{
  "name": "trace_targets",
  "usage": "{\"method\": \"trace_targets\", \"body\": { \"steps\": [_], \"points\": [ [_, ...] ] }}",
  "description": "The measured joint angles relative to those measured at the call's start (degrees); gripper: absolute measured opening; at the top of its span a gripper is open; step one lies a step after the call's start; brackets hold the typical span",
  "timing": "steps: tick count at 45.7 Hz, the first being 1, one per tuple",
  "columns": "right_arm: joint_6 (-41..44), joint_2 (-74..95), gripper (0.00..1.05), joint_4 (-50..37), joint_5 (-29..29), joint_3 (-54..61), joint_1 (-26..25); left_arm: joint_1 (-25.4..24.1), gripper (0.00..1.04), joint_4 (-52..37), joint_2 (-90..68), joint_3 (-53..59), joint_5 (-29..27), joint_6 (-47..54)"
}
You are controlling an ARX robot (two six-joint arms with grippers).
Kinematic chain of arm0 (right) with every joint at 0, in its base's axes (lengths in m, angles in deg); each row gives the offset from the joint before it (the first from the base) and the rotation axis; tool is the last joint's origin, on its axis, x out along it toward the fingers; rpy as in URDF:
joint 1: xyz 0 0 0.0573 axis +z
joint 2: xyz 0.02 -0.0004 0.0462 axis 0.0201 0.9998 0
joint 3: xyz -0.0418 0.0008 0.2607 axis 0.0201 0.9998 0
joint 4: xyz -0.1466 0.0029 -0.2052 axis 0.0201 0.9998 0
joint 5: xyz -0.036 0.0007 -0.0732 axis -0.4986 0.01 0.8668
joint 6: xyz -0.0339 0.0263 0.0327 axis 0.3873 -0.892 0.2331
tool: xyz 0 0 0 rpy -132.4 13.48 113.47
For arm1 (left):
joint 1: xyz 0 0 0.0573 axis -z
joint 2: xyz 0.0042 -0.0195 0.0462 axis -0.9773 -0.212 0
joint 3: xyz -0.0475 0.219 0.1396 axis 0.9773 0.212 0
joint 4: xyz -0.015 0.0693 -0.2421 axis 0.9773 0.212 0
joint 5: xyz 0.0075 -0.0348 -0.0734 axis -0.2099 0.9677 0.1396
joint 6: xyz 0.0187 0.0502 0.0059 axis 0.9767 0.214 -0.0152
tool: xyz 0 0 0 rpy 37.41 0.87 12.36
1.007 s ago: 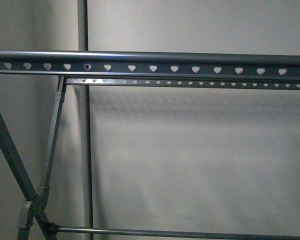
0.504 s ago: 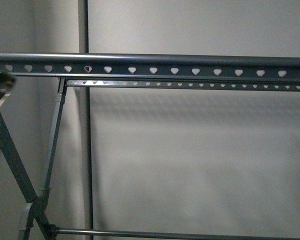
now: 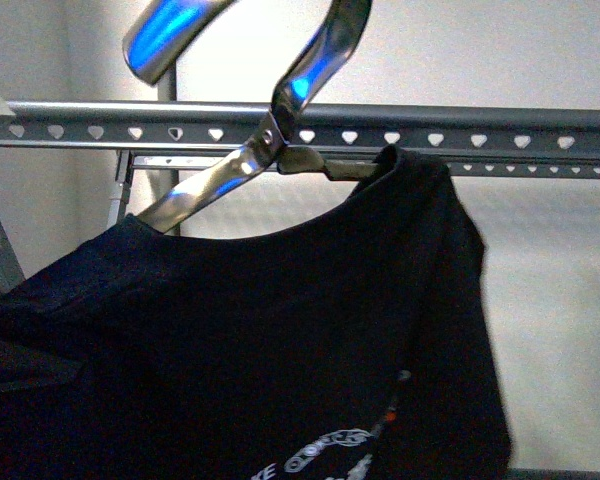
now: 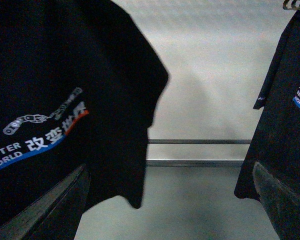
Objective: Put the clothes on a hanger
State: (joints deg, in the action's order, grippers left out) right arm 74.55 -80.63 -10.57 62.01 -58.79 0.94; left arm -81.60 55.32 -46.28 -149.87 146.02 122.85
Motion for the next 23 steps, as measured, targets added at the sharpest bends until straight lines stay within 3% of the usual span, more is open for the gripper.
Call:
{"method": "trace_targets", "body": {
  "steps": [11,23],
  "points": [
    [0.00,0.00,0.97,0.00,0.00,0.00,0.00,6.10,0.04,-16.20,-5.55,-2.69,-5.88,7.39],
    [0.00,0.00,0.97,0.00,-0.02,0.00,0.00,6.40,0.04,-16.57,-5.55,-2.64,-6.10,8.11]
  ]
}}
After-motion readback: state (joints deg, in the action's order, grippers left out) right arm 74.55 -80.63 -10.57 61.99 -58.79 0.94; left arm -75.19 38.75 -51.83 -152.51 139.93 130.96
